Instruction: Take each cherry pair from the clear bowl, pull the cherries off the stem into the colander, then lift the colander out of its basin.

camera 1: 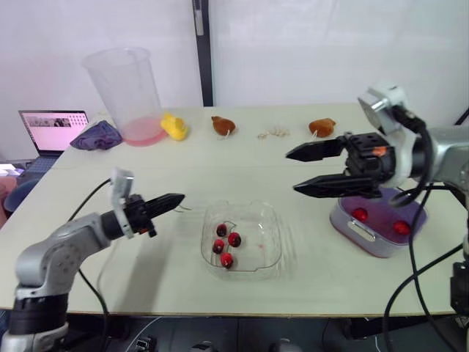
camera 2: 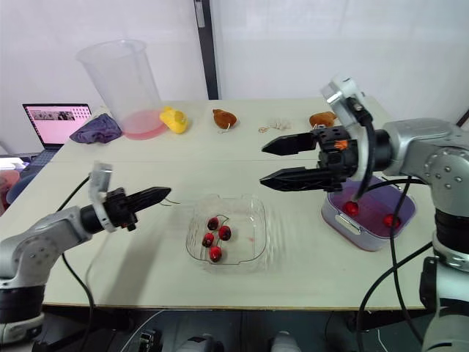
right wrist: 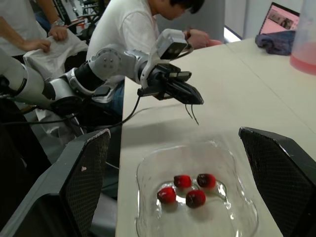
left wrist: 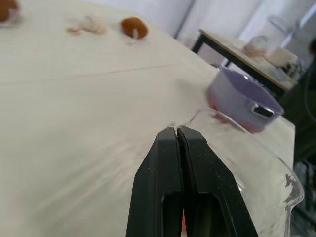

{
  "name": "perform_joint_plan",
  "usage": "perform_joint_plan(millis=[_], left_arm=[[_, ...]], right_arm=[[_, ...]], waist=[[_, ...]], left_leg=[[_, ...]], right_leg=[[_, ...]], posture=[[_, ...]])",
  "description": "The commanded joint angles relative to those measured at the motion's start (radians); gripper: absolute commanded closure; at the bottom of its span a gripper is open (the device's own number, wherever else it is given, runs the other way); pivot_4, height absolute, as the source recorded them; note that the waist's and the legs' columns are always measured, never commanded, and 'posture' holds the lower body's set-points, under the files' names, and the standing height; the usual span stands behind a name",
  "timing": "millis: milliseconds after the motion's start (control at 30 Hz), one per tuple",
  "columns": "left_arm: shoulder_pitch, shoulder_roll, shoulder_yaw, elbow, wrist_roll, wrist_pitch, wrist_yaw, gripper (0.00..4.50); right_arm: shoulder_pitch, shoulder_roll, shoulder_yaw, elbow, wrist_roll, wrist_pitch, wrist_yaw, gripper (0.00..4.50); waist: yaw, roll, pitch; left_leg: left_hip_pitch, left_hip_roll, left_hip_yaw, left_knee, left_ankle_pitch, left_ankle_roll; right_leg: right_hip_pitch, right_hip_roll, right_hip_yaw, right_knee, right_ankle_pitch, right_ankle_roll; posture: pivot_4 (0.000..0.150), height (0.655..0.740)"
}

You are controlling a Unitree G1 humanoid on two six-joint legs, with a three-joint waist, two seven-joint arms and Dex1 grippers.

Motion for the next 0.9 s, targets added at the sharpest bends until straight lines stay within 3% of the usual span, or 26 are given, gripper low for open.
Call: perform_joint_plan(millis=[33,333,467,667,900], left_arm=[[0.078,-0.006,0.105,0.067,-0.044,0.061,0.080,4.50],[0.153,-0.028,0.218,0.192,-0.062,0.133,0.248,4.50],[0.177,-0.016,0.227,0.240,-0.041,0.141,0.254,3.15],[0.154,-0.002,0.248,0.322,-0.002,0.055,0.233,0.13],[0.117,-0.010,0.259,0.182,-0.018,-0.109,0.135,0.05]], right_arm=[[-0.005,0.042,0.027,-0.036,-0.030,-0.037,-0.070,0.02],[0.014,0.083,0.140,-0.063,-0.099,-0.045,-0.150,0.02],[0.034,0.044,0.195,-0.066,-0.181,-0.098,-0.128,0.00],[0.044,0.029,0.210,-0.053,-0.218,-0.126,-0.101,0.00],[0.063,0.012,0.181,-0.068,-0.215,-0.119,-0.099,0.00]], waist=[[0.000,0.000,0.000],[0.008,-0.001,-0.001],[0.006,-0.002,-0.001],[0.003,-0.001,-0.003],[-0.002,-0.002,-0.002]], left_leg=[[0.000,0.000,0.000,0.000,0.000,0.000],[0.000,0.000,0.000,0.001,0.000,0.000],[0.000,0.000,0.000,0.000,0.000,0.000],[0.002,0.001,0.000,0.000,0.001,-0.001],[0.002,0.001,0.001,-0.002,0.000,-0.001]], right_leg=[[0.000,0.000,0.000,0.000,0.000,0.000],[0.000,0.000,0.000,0.001,0.000,0.000],[0.000,0.000,0.000,0.001,0.000,0.000],[0.001,0.001,0.000,0.001,0.000,0.000],[0.000,0.000,0.000,0.001,0.000,0.000]], posture=[[0.150,0.7400],[0.150,0.7400],[0.150,0.7400],[0.150,0.7400],[0.150,0.7400]])
